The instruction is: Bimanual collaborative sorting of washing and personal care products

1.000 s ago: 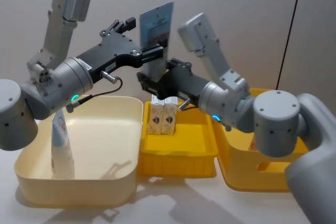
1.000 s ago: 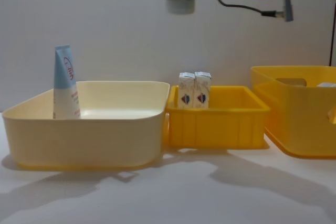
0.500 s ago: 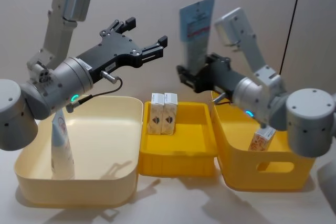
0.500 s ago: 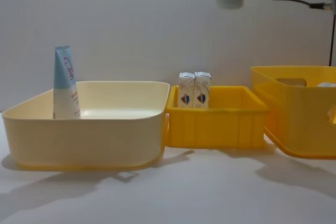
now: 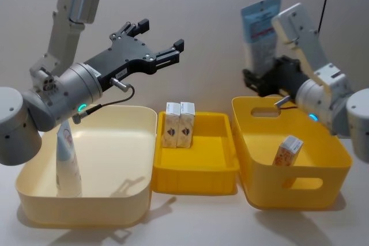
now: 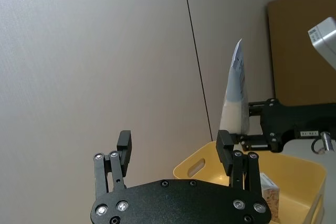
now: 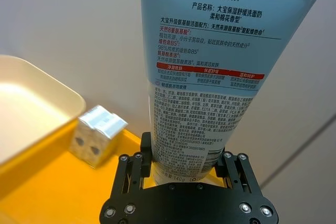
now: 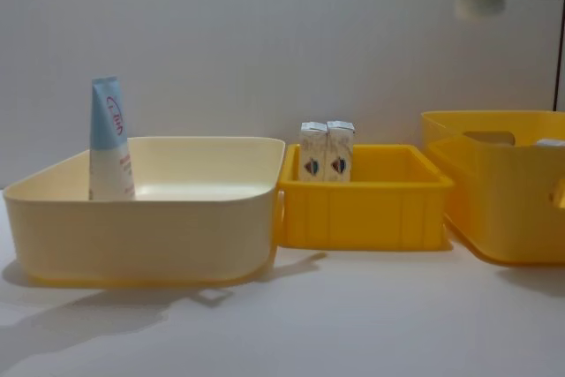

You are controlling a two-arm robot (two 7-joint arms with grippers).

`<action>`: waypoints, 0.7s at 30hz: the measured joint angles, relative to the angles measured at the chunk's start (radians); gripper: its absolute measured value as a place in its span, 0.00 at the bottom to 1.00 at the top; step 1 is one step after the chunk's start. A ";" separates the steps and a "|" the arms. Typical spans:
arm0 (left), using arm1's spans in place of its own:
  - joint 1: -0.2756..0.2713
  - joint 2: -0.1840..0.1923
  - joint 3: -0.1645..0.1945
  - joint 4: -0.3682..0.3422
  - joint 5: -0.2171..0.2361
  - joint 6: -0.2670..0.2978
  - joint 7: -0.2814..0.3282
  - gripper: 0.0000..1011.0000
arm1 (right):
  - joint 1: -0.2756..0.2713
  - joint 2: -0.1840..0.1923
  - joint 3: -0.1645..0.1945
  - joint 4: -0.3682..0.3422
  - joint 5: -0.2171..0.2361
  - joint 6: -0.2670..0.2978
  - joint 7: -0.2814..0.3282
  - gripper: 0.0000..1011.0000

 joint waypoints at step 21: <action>0.000 0.000 0.000 0.000 0.000 0.000 0.000 0.99 | 0.171 0.056 -0.013 0.237 -0.079 0.226 0.042 0.64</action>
